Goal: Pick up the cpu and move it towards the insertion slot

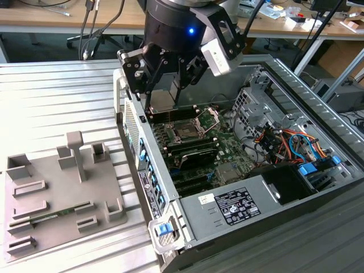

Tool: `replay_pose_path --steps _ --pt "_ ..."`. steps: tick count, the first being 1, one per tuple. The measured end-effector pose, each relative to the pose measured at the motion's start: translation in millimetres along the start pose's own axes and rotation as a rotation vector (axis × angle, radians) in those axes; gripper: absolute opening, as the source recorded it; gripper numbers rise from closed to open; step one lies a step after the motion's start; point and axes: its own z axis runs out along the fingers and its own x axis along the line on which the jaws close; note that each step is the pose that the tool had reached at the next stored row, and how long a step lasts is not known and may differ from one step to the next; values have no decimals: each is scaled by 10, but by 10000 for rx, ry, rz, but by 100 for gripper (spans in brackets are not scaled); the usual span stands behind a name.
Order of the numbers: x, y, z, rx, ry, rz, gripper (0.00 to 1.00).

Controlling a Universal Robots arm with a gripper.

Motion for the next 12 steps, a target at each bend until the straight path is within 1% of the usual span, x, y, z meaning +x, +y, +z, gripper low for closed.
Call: replay_pose_path --steps 8,12 --pt "-65 3 2 0 0 0 55" --pt "-115 8 3 0 0 0 55"
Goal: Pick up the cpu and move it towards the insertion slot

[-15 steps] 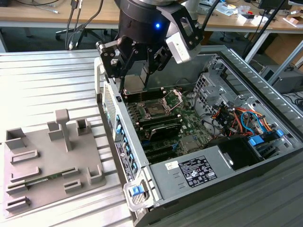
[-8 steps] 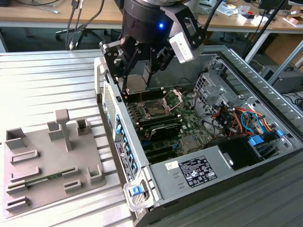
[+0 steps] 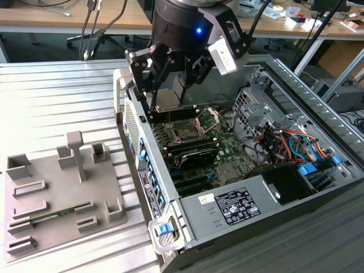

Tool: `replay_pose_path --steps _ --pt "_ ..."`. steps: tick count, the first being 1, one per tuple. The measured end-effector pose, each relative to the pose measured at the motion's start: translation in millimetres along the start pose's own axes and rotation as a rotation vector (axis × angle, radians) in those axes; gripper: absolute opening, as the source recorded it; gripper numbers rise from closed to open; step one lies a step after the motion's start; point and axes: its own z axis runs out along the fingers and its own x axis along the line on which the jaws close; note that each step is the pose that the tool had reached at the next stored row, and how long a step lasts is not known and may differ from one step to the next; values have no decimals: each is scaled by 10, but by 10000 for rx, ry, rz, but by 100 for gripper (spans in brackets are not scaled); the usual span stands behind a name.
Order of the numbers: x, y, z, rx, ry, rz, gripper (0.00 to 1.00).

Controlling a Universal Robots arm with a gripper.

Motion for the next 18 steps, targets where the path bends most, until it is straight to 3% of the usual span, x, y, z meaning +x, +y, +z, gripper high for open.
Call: replay_pose_path --steps 5,18 --pt "-86 10 2 0 0 0 55" --pt "-212 19 3 0 0 0 55"
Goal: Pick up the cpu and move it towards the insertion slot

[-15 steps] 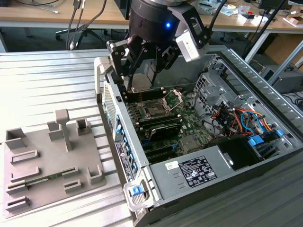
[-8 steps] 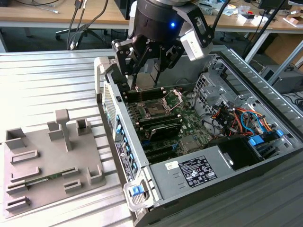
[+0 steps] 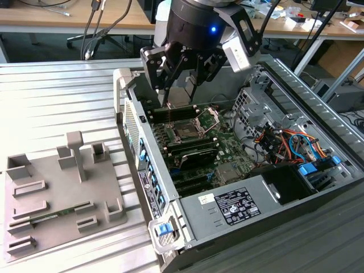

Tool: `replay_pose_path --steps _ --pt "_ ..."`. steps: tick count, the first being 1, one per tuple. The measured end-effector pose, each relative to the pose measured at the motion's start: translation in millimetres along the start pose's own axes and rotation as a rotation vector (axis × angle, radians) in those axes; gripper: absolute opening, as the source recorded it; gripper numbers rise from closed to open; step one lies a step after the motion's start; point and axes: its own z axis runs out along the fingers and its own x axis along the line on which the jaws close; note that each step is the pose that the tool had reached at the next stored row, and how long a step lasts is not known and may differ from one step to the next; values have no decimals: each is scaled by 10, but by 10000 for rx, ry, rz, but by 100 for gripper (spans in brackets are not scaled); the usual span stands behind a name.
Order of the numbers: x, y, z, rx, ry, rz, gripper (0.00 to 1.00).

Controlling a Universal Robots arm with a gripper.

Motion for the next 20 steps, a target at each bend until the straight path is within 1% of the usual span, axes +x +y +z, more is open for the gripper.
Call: replay_pose_path --steps 20 --pt "-149 3 0 0 1 0 55"
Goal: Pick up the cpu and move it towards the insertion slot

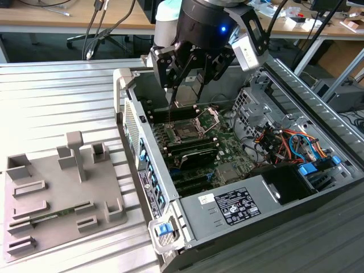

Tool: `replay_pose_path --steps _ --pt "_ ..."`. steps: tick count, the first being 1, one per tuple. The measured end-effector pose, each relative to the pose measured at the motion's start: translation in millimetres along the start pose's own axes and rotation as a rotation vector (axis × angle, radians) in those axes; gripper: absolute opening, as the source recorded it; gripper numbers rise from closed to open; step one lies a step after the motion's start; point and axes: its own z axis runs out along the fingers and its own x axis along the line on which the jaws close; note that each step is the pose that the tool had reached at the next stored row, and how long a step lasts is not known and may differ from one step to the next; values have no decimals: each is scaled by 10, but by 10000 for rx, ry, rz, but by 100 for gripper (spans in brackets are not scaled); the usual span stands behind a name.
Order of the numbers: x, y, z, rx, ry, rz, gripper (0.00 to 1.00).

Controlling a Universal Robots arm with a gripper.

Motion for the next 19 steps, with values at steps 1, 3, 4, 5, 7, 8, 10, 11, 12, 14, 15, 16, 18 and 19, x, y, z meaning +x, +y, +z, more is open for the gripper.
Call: replay_pose_path --steps 1,3,4,5,7,8,10,11,12,14,15,16,18,19 --pt "-6 0 0 0 0 0 55" --pt "-18 0 0 0 0 0 55" --pt "-23 0 0 1 0 0 55" --pt "-27 0 0 0 0 0 55" --pt "-38 -1 0 0 0 0 55" --pt "-42 -1 0 0 0 0 55" --pt "-56 -1 0 1 0 0 55" --pt "-65 -2 0 0 0 0 55" --pt "-74 -2 0 0 0 0 55" --pt "-82 -3 0 1 0 0 55" --pt "-90 -3 0 0 0 0 55" --pt "-101 -4 0 0 0 0 55" --pt "-112 -4 0 1 0 1 55" --pt "-117 -5 0 0 0 0 55"
